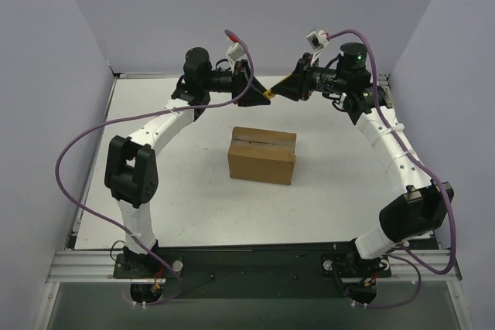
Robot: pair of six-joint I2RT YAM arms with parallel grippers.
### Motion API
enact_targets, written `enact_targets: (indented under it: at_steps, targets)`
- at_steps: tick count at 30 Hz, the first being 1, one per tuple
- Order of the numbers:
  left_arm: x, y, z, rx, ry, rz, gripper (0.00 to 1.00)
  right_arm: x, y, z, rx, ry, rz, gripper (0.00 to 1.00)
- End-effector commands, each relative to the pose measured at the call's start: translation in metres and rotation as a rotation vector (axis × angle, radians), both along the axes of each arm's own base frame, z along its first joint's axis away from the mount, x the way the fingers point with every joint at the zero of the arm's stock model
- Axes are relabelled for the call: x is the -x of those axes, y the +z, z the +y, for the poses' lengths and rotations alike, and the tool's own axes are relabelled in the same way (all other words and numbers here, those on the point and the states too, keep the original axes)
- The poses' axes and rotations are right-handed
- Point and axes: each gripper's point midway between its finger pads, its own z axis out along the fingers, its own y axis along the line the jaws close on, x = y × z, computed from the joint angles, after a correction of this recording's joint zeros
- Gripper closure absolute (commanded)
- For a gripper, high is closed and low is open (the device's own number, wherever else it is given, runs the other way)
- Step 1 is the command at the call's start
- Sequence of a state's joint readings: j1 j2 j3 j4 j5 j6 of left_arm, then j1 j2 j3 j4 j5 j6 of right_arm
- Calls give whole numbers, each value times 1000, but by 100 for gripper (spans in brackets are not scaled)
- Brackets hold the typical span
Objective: Unpack the express box
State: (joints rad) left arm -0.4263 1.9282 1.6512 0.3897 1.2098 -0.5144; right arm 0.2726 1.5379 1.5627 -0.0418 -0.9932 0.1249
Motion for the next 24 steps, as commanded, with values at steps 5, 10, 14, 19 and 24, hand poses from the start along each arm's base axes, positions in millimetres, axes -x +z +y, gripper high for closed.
enact_targets:
  at_steps: [5,10,14,19,24]
  targets:
    - [17,18,-4,28,-122,-59,100,4,15,12,-10,79,-71,100]
    - [22,17,-3,34,-133,-50,100,-4,9,6,3,26,-50,77]
    - [21,15,-2,36,-122,-29,100,-5,14,1,6,26,-78,61]
    - [18,11,-2,36,-114,-12,100,-4,16,0,2,42,-90,63]
    - [13,11,-3,41,-98,6,100,-3,16,2,-13,52,-80,73]
